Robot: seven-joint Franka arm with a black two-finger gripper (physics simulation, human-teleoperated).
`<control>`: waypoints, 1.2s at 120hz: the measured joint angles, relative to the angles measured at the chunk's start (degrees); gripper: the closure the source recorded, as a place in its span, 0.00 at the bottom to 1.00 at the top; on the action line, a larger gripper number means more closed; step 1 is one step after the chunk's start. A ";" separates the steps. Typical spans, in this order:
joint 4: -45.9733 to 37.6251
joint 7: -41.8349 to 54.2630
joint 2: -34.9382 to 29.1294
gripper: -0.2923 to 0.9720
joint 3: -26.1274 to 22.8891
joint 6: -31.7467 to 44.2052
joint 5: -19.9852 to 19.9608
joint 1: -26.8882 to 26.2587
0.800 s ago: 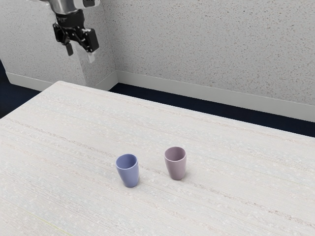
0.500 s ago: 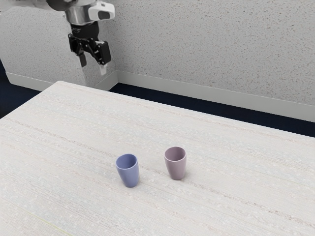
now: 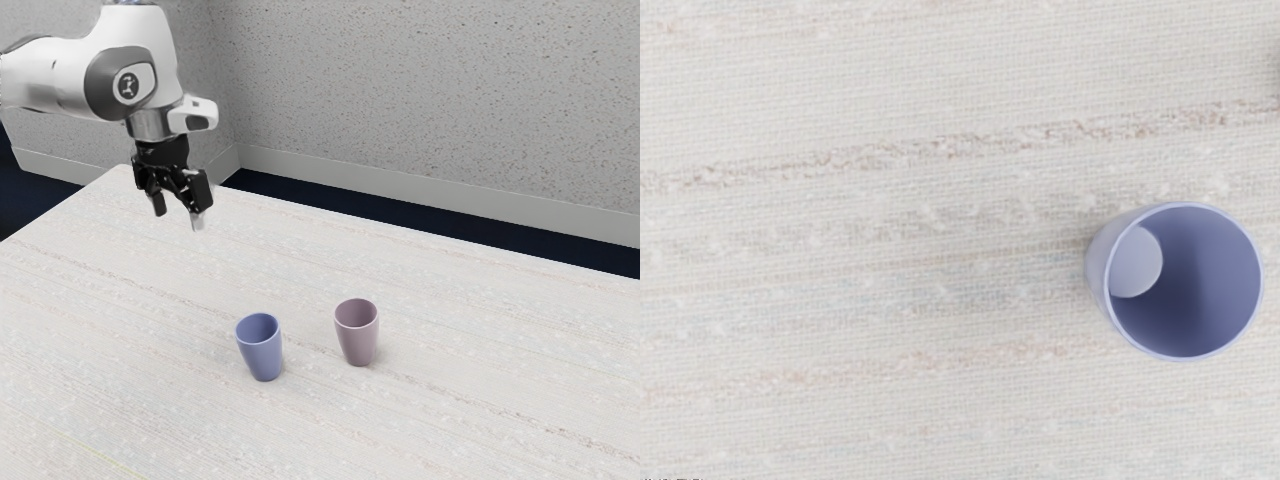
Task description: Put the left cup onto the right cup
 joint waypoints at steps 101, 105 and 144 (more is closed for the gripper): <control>-14.42 -9.92 2.85 0.25 -7.02 21.59 -4.06 -2.41; -14.43 -10.56 2.94 0.25 -7.18 21.72 -4.42 -3.24; -17.64 -15.74 3.44 0.25 -8.06 22.34 -7.59 -4.92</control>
